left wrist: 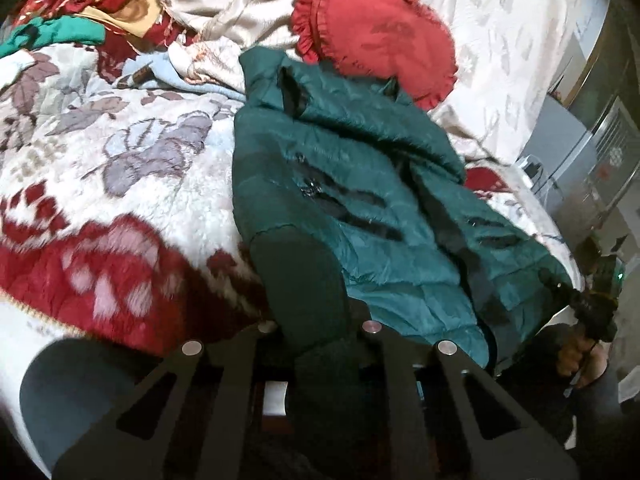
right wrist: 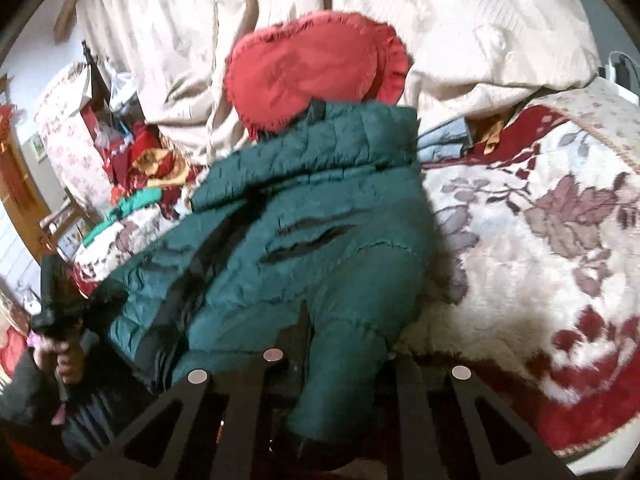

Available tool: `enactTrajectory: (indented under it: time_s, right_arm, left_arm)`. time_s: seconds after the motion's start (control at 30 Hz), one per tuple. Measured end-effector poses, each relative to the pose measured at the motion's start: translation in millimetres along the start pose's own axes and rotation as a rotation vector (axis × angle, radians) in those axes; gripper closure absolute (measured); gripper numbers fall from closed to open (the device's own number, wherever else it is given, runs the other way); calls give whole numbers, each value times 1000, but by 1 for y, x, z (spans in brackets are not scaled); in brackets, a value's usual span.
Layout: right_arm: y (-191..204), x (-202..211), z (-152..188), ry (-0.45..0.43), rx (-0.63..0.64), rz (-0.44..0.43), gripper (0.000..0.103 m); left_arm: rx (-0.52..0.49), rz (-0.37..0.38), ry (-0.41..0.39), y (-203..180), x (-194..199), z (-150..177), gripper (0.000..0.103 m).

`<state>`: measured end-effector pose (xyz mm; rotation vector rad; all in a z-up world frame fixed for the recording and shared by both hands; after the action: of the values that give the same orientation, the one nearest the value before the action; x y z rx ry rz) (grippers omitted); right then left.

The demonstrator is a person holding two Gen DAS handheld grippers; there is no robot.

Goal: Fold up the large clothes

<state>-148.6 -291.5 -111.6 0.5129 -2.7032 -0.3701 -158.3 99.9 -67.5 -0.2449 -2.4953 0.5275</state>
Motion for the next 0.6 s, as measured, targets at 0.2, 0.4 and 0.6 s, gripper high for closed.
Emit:
enactTrajectory:
  time_s: [0.2,0.4,0.6]
  right_arm:
    - [16,47,-15,-38,29,-26,91]
    - [27,73,-22,-64,49,-28,91]
    - [26,72,-27,-75,23,-18,91]
  left_arm:
    - [20,31,-60,-10,44,-7,93]
    - [-15,11,-85,-25,61,-15,93]
    - [-68,-90,-100,-37,58,-31,93]
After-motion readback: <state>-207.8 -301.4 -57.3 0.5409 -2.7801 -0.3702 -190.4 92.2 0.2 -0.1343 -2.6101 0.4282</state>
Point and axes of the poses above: each gripper's, at about its wrist camera, not at the fingertips, and x roughly against the way its jaws point, y to its left, z to its underside, the point moved 6 cm from there along -x, roughly the way its jaws point, and after that the axes turned 13 degrees about -y, right-handed, at the moved point
